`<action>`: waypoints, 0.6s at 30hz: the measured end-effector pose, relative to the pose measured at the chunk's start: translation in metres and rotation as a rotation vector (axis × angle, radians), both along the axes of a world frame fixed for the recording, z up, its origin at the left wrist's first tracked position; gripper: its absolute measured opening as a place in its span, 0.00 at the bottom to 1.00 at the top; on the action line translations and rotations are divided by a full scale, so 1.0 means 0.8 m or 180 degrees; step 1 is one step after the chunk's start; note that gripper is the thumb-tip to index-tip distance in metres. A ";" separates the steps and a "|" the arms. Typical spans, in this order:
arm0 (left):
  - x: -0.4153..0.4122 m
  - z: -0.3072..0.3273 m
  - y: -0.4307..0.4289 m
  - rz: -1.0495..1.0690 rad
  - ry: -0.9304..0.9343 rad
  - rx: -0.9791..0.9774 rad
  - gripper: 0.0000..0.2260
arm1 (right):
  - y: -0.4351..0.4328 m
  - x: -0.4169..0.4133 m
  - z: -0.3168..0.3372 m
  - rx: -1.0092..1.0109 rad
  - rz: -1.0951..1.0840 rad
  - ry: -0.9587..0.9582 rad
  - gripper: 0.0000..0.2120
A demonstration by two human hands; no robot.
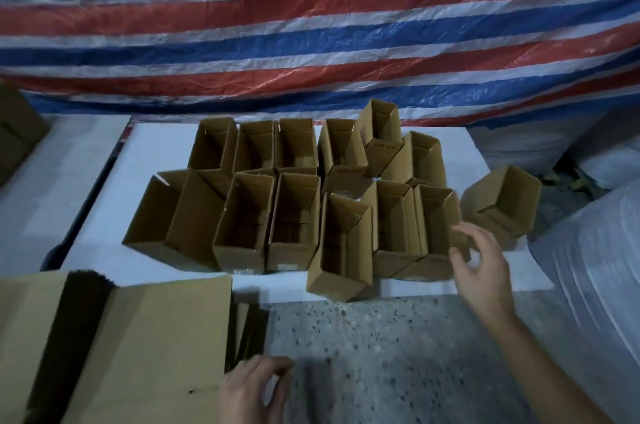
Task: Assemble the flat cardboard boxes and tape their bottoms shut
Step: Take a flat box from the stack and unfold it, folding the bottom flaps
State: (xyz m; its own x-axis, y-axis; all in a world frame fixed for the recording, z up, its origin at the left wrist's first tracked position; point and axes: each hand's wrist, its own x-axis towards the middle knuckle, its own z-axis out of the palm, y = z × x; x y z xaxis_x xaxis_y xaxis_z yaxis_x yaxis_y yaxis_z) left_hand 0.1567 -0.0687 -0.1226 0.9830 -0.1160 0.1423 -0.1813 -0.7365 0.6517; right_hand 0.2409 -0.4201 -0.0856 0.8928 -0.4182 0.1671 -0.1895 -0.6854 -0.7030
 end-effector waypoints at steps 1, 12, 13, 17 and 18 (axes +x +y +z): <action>-0.019 0.001 0.009 0.0222 0.0137 -0.0184 0.10 | 0.022 -0.025 0.002 0.0092 0.0087 -0.0035 0.17; -0.140 -0.020 0.120 0.0714 0.0575 0.0740 0.31 | 0.283 -0.210 -0.057 0.0812 0.1404 0.0759 0.15; -0.134 -0.030 0.127 0.0647 0.0792 0.0975 0.38 | 0.295 -0.215 -0.061 0.0830 0.1433 0.0873 0.14; -0.114 -0.072 0.145 0.0099 0.1528 0.1479 0.52 | 0.328 -0.244 -0.064 0.0938 0.1357 0.1048 0.14; -0.114 -0.079 0.144 0.0043 0.1524 0.1516 0.52 | 0.330 -0.252 -0.064 0.0971 0.1313 0.1027 0.14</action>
